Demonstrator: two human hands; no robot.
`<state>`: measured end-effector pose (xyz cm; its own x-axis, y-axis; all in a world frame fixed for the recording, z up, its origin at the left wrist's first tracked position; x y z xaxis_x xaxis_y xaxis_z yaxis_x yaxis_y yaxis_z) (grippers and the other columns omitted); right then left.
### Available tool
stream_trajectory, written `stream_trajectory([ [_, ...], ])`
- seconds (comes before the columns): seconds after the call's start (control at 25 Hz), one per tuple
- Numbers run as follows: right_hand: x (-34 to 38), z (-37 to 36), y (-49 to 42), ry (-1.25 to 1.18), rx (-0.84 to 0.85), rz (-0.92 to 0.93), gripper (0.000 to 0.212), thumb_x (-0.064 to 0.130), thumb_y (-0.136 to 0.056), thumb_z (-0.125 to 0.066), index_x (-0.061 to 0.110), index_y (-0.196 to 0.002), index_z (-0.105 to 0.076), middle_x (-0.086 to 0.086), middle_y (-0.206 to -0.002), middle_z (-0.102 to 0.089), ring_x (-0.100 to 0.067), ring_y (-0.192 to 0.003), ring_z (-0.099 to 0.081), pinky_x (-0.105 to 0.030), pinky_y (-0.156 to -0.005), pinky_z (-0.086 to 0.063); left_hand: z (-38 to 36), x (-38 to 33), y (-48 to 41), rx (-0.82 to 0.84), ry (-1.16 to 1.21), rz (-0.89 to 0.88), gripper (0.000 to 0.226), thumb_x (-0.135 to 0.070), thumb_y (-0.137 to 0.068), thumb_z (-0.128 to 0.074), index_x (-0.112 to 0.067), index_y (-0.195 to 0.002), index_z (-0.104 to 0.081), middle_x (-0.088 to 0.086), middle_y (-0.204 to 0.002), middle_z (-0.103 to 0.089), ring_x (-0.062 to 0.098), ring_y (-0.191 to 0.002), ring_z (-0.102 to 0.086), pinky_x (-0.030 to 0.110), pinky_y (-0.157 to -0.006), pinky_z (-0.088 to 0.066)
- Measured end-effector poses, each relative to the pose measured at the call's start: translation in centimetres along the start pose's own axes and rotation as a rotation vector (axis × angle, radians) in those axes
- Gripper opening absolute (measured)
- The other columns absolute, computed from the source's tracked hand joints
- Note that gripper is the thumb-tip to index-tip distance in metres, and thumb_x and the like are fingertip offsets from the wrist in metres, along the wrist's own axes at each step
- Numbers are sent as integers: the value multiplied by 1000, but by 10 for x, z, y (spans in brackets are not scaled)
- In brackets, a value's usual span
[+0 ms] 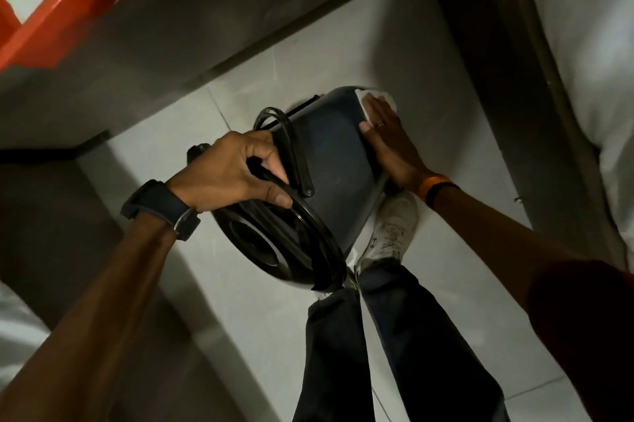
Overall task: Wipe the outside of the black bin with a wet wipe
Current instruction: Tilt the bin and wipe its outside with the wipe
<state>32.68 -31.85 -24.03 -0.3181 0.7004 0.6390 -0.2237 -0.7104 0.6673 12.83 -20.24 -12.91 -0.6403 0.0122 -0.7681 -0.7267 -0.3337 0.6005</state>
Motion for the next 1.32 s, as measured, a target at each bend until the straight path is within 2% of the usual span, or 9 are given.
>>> stream_trajectory([
  [0.24, 44, -64, 120, 75, 233, 737, 63, 41, -112, -32, 21, -169, -14, 3, -179, -8, -19, -168, -3, -42, -136, -2, 17, 16, -11, -23, 198, 88, 30, -16, -58, -82, 0, -82, -72, -9, -71, -63, 5, -70, -60, 15, -73, -49],
  [0.32, 32, -50, 90, 82, 176, 660, 62, 35, -112, -36, 17, -168, -18, 1, -178, -12, -20, -167, -6, -42, -137, -5, 19, 19, -16, -24, 215, 84, 25, -16, -59, -80, -4, -79, -71, -8, -70, -63, 6, -70, -59, 15, -73, -49],
  [0.44, -9, -2, -1, -83, 9, 48, 54, 31, -115, -36, 19, -166, -25, 1, -177, -17, -18, -166, -14, -43, -137, -11, 23, 18, -22, -32, 214, 53, 20, -19, -61, -80, -10, -78, -71, -7, -71, -62, 7, -71, -59, 14, -74, -51],
  [0.52, -16, 7, -28, -74, 37, -132, 54, 40, -114, -33, 22, -165, -30, 2, -176, -22, -18, -165, -19, -40, -136, -13, 25, 19, -28, -30, 207, 35, 20, -19, -63, -79, -11, -79, -71, -2, -74, -60, 7, -72, -58, 15, -75, -51],
  [0.8, 63, -53, 110, -136, 198, 613, 58, 42, -112, -31, 21, -166, -26, 6, -176, -21, -16, -167, -11, -39, -137, -6, 41, 36, -33, -101, 347, 59, 12, -8, -69, -77, -14, -77, -70, -5, -71, -59, 9, -69, -59, 18, -73, -51],
  [0.92, 24, -34, 79, -108, 71, 395, 57, 35, -113, -28, 19, -167, -23, 3, -178, -15, -17, -167, -9, -46, -137, -5, 34, 38, -36, -79, 355, 42, 17, -7, -72, -76, -22, -71, -71, -10, -67, -63, 6, -67, -60, 15, -70, -52],
  [1.08, -11, 3, 10, -310, -91, -74, 52, 31, -116, -32, 24, -166, -26, 2, -176, -22, -20, -164, -20, -50, -135, -18, 38, 42, -35, -117, 433, 36, 29, -42, -62, -89, -22, -73, -71, -6, -71, -66, 11, -72, -61, 17, -72, -54],
  [1.2, 43, -26, 48, -234, 25, 340, 51, 36, -115, -30, 23, -165, -30, 9, -175, -25, -8, -165, -15, -28, -136, -7, 43, 42, -36, -138, 467, 46, 38, -47, -59, -90, -19, -75, -70, -5, -73, -67, 12, -74, -62, 19, -74, -55],
  [1.32, 54, -44, 97, -269, 74, 625, 48, 43, -116, -22, 38, -164, -27, 24, -172, -26, 3, -162, -16, -14, -131, -6, 40, 39, -40, -128, 423, 43, 9, -19, -76, -79, -19, -75, -69, -5, -73, -67, 13, -75, -61, 24, -78, -52],
])
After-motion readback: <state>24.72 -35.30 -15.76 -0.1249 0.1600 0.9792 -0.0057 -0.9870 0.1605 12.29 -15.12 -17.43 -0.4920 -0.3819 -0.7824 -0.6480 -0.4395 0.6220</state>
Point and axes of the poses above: each hand's wrist, its own y-axis away from the middle knuckle, its own z-axis out of the back of the hand, x = y × z, the point moved 7 cm from there along -y, towards the middle knuckle
